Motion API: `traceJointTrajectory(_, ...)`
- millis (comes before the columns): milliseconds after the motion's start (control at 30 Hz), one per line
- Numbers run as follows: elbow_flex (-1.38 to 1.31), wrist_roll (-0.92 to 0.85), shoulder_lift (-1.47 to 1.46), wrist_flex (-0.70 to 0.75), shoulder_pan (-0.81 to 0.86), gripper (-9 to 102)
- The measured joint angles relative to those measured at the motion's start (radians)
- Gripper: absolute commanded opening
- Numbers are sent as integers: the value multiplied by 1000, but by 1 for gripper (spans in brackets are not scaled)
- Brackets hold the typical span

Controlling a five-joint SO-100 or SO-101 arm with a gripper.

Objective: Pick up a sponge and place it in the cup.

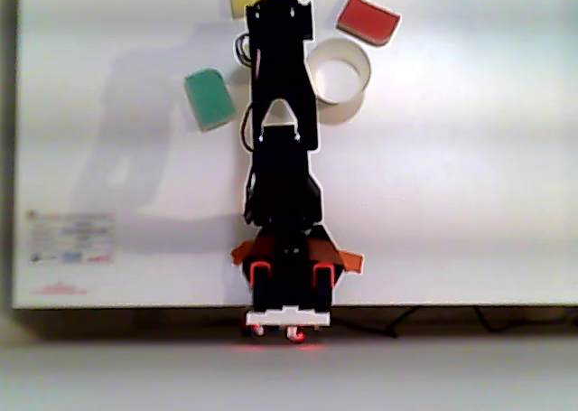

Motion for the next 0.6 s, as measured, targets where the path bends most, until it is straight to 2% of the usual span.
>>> traceJointTrajectory(33, 0, 2, 0, 0, 0, 0)
traceJointTrajectory(167, 0, -3, 0, 2, 0, 0)
traceJointTrajectory(367, -26, -14, 14, 112, 6, 0)
traceJointTrajectory(467, -110, 6, 35, 238, 0, 0)
traceJointTrajectory(600, -327, 41, 38, 480, -18, 0)
